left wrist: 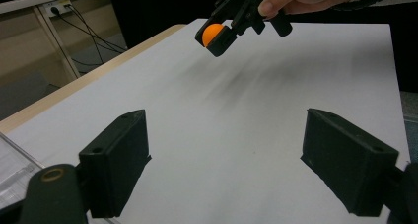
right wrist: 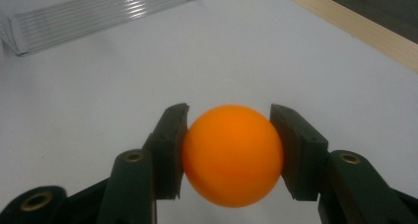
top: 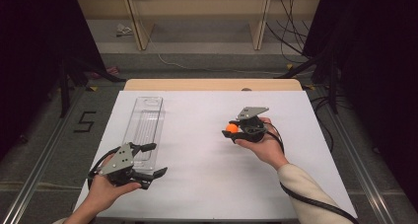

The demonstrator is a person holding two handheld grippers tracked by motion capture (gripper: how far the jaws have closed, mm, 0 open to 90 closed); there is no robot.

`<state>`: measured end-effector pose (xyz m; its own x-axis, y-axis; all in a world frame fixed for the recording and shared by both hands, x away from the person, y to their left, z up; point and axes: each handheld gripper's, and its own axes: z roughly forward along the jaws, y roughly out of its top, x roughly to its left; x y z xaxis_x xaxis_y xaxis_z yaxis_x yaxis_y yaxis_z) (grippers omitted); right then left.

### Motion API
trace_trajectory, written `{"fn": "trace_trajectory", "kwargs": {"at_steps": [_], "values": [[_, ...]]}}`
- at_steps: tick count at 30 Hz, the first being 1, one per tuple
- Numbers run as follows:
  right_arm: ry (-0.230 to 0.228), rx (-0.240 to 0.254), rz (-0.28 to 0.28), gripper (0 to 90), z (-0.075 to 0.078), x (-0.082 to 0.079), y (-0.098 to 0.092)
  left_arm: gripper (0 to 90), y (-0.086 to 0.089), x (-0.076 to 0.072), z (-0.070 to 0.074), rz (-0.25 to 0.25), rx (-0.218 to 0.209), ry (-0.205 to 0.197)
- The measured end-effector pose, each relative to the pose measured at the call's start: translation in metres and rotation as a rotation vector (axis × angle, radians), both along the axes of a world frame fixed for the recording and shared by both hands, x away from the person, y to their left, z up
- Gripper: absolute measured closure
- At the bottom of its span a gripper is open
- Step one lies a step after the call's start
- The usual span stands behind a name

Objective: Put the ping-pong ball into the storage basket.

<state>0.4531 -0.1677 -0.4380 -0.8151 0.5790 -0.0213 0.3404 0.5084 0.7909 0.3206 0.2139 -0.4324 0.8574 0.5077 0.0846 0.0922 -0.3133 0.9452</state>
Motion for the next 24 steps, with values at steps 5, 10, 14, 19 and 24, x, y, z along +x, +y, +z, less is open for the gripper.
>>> {"fn": "trace_trajectory", "kwargs": {"at_steps": [5,10,14,19,24], "values": [[-0.001,0.001,0.002,51.4,0.0,0.001,0.002,17.7,0.0,0.0,0.0,-0.001,0.0,0.0],[0.0,0.004,0.005,51.4,0.0,0.002,0.005,17.7,0.0,0.0,0.0,-0.001,0.001,0.0],[0.0,0.005,0.006,51.4,0.0,0.002,0.006,17.7,0.0,0.0,0.0,-0.001,0.001,0.0],[-0.001,0.006,0.011,51.4,0.0,0.003,0.008,17.7,0.0,0.0,0.0,-0.001,0.0,0.001],[0.0,0.008,0.016,51.4,-0.001,0.004,0.011,17.7,0.0,0.0,0.0,-0.001,0.001,0.0]]}}
